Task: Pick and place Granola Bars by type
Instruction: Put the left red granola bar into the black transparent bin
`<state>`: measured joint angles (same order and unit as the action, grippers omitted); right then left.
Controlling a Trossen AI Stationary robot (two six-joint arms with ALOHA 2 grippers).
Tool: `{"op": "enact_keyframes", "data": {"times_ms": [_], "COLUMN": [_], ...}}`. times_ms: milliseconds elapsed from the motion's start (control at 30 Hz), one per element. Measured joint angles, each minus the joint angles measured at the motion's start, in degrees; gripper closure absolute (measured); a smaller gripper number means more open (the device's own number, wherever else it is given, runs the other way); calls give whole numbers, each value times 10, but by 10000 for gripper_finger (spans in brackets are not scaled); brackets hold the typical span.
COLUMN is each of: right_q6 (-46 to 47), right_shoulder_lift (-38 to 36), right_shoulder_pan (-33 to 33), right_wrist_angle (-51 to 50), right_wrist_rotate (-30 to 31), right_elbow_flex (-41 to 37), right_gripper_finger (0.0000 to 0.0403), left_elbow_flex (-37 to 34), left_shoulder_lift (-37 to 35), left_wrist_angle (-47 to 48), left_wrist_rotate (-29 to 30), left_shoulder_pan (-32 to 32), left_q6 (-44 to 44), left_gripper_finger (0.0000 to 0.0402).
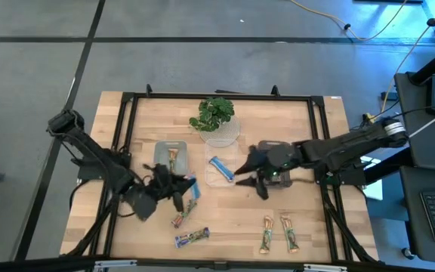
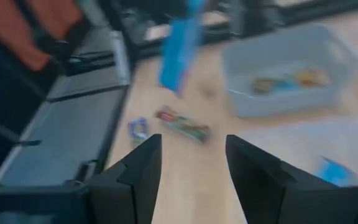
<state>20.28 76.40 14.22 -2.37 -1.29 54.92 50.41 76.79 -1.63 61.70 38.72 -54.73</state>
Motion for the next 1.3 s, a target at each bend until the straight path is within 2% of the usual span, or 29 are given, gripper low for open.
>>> {"op": "enact_keyframes", "data": {"times_ms": [167, 267, 333, 500, 767, 1300], "right_q6": [-6, -6, 5, 7, 4, 5], "right_shoulder_lift": [45, 65, 75, 89, 91, 95], "right_shoulder_pan": [0, 0, 0, 0, -1, -2], "right_wrist_angle": [79, 136, 174, 254, 281, 324], "right_wrist_rotate": [-39, -44, -49, -68, -44, -46], "right_elbow_flex": [0, 0, 0, 0, 0, 0], "right_gripper_finger": [221, 221, 221, 221, 221, 221], "left_elbow_flex": [0, 0, 0, 0, 0, 0], "left_shoulder_lift": [0, 0, 0, 0, 0, 0], "left_wrist_angle": [-178, -243, -256, -256, -271, -320], "left_wrist_rotate": [-175, -259, -287, -314, -380, -397], "left_shoulder_pan": [-63, -89, -103, -125, -147, -189], "left_q6": [254, 346, 376, 397, 407, 445], "left_gripper_finger": [337, 337, 337, 337, 338, 338]}}
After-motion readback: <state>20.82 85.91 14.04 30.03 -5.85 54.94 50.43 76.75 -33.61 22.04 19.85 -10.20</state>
